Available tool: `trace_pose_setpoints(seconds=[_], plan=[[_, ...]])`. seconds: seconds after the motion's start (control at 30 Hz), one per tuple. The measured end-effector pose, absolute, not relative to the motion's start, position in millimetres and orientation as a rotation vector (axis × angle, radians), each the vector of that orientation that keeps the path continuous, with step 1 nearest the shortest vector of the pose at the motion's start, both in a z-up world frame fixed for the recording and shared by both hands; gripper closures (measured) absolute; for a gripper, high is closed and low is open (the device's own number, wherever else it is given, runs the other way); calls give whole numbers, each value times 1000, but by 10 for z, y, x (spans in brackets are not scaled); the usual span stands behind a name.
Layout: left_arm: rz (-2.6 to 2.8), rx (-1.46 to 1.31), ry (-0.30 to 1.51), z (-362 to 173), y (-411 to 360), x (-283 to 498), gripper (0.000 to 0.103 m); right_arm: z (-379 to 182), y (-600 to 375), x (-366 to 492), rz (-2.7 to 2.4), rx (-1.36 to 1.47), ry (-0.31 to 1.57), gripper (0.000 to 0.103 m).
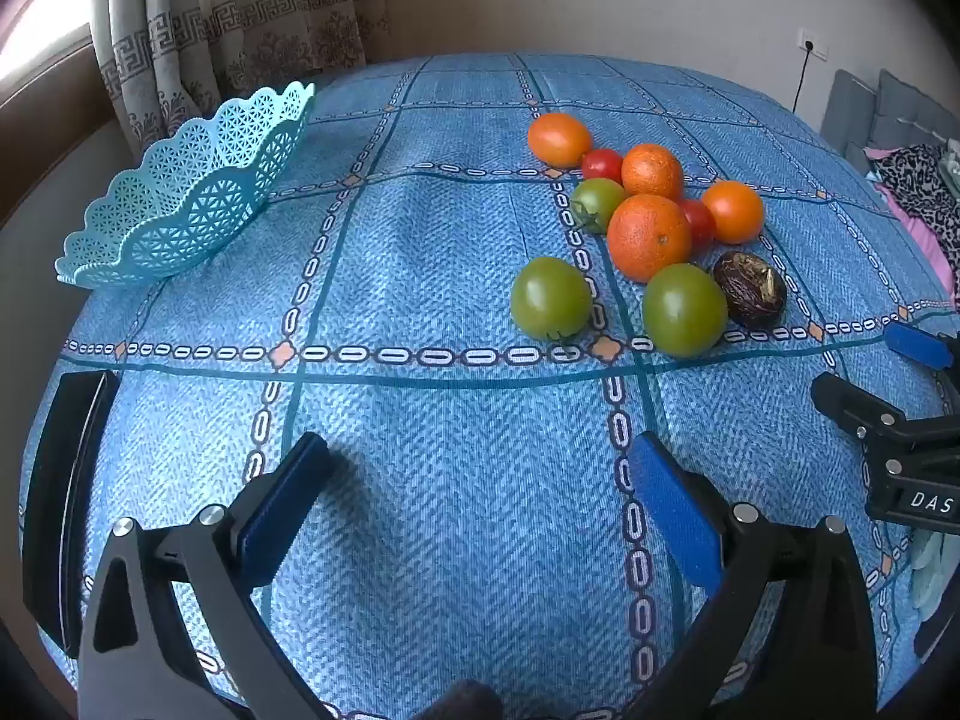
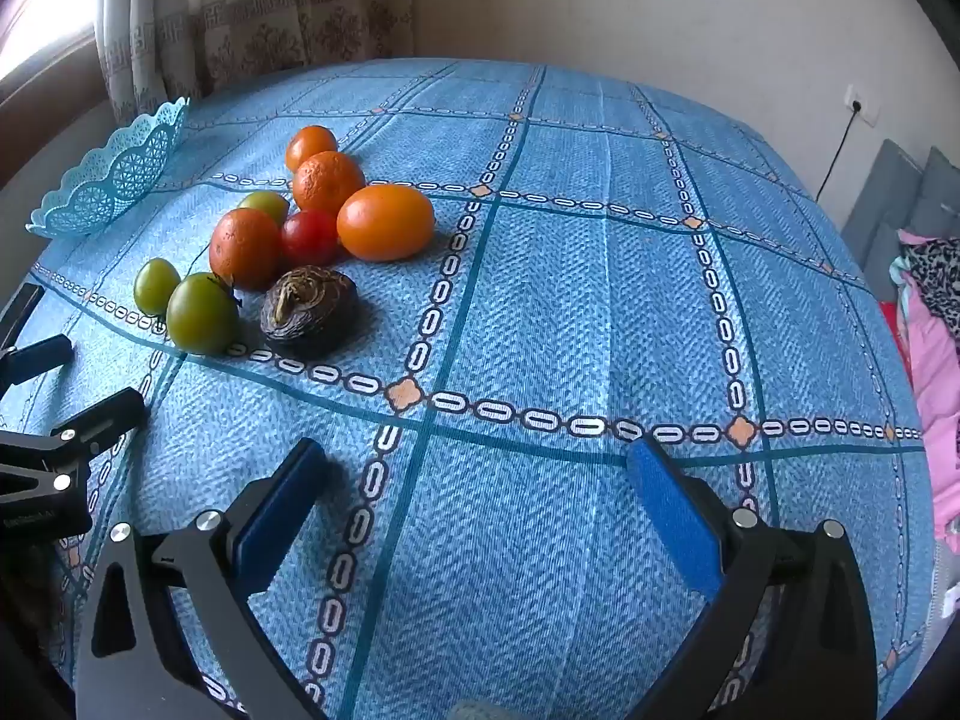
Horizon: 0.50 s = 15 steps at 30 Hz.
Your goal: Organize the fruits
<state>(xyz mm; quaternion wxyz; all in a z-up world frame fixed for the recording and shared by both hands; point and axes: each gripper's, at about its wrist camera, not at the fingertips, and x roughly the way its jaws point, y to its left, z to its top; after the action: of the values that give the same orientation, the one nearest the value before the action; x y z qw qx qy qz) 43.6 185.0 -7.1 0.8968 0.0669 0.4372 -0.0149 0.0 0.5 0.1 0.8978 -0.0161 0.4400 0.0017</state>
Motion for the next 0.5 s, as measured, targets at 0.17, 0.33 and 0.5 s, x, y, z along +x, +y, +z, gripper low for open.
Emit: trace_pose_setpoints(seconds=[0.17,0.33,0.5], plan=[[-31,138,906,-71,1852,437,2,-1,8,10,6,-29,914,5],[-31,138,907,-71,1853,438,2,-14,-1,18,14,-21,911,5],[-30,139,908,-72,1853,440,2,0,-9,0,22,-17,908,5]])
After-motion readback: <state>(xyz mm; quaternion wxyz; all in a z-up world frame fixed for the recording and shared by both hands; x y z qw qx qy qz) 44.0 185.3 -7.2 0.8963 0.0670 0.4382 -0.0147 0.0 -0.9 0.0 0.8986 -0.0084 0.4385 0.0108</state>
